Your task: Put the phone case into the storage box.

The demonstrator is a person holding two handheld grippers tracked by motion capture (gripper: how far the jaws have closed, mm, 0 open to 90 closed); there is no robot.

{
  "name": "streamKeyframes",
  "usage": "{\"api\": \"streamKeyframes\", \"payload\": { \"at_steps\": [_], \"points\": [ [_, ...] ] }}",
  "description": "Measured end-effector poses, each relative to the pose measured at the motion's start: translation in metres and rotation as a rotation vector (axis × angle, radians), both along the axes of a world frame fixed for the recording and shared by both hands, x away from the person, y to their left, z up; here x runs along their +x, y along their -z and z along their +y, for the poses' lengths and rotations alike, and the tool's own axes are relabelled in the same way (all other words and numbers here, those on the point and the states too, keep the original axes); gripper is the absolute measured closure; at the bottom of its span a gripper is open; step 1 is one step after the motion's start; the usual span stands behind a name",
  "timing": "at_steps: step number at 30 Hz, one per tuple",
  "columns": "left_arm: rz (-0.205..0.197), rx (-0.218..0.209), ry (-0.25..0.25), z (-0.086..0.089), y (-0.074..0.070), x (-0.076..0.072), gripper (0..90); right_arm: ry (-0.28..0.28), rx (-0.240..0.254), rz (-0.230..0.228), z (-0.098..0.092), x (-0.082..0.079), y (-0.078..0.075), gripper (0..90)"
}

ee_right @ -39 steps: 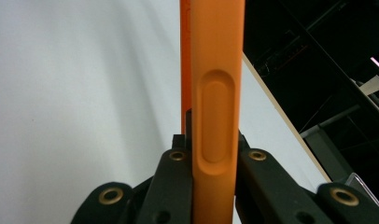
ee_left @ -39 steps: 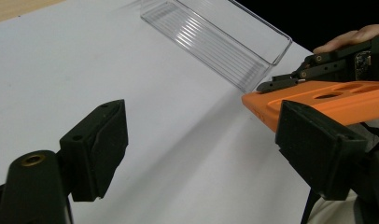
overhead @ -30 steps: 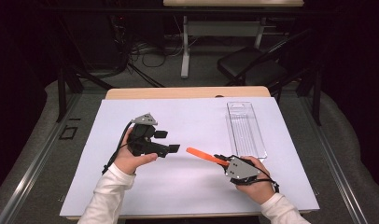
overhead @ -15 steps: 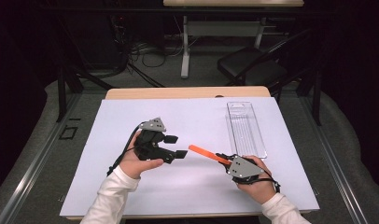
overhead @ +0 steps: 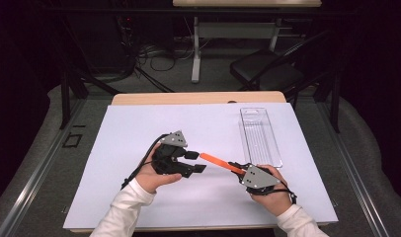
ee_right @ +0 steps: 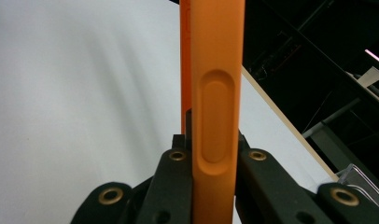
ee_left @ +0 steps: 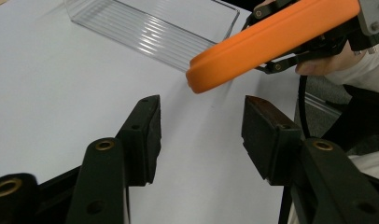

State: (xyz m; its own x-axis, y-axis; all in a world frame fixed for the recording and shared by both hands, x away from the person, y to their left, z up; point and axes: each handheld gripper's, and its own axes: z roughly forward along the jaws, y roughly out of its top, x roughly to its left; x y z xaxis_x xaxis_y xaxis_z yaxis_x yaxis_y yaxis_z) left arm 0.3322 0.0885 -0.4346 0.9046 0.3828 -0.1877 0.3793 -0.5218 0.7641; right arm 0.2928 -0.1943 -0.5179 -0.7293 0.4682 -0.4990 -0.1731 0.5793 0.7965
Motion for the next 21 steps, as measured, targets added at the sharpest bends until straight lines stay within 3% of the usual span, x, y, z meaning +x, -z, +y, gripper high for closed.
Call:
{"api": "streamKeyframes", "payload": {
  "at_steps": [3,7,15,21],
  "points": [
    [0.015,-0.009,-0.016,-0.0011,0.0028,0.0011,50.5,-0.005,0.001,0.001,0.0004,-0.0003,0.0,86.9],
    [-0.006,0.004,-0.044,-0.0045,0.0058,0.0005,54.2,-0.009,-0.001,0.001,0.001,-0.0004,0.0003,86.9],
    [-0.059,0.008,-0.041,-0.0101,0.0061,-0.0038,58.1,-0.015,-0.003,0.004,0.0028,-0.0012,0.0013,86.8],
    [-0.046,-0.014,-0.054,-0.0091,0.0079,-0.0028,63.9,-0.019,-0.003,0.006,0.0035,-0.0016,0.0015,86.8]
  ]
}}
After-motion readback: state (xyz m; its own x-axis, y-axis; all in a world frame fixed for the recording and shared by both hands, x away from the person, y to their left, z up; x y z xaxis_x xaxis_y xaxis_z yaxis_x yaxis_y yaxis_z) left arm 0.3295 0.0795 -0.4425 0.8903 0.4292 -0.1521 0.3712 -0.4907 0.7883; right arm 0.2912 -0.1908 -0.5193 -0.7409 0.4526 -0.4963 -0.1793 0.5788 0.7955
